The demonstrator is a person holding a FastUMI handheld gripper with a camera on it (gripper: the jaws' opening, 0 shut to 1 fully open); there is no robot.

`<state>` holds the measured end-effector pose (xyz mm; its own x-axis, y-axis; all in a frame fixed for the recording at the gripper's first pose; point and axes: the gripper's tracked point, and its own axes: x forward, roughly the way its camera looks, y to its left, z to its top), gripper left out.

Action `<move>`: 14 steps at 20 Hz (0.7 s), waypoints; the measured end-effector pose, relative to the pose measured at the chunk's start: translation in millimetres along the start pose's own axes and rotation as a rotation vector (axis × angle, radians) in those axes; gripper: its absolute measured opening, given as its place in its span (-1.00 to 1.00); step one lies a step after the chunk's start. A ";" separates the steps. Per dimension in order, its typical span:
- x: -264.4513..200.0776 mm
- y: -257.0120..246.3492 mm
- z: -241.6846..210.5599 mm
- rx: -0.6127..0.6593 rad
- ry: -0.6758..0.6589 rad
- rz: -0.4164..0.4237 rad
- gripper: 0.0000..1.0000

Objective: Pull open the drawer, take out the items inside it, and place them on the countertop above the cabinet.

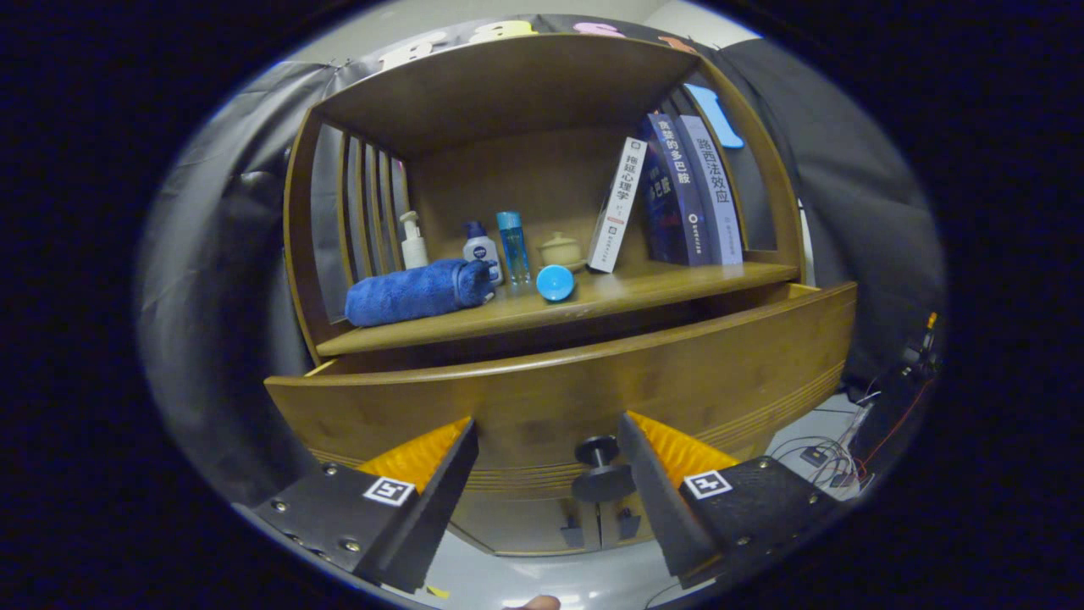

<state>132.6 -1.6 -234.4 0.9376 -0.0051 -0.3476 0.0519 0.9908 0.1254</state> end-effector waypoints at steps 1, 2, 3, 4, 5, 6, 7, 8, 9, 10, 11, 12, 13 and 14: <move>4.0 -0.8 0.5 -0.002 0.001 0.002 0.99; 9.7 -0.2 2.3 0.000 0.001 0.003 0.99; 16.9 0.6 3.0 -0.002 0.001 0.001 0.99; 24.2 1.0 4.2 -0.006 -0.004 -0.004 0.99; 30.4 1.9 5.2 -0.006 -0.005 -0.009 0.99; 35.6 2.5 6.2 -0.003 -0.004 -0.012 1.00; 39.8 3.0 6.6 -0.004 -0.001 -0.010 1.00; 42.9 2.9 7.7 -0.003 0.000 -0.009 1.00; 46.6 2.9 8.5 0.002 0.001 -0.009 1.00; 49.6 3.7 7.2 0.005 0.003 -0.010 1.00; 53.8 4.1 7.6 0.000 0.005 -0.013 1.00; 56.8 4.1 6.5 -0.005 0.016 -0.011 1.00; 56.8 4.1 7.8 0.000 0.016 -0.005 1.00; 59.8 4.2 8.0 0.010 0.015 -0.001 1.00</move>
<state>191.7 1.2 -247.2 0.9324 -0.0039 -0.3615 0.0563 0.9893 0.1346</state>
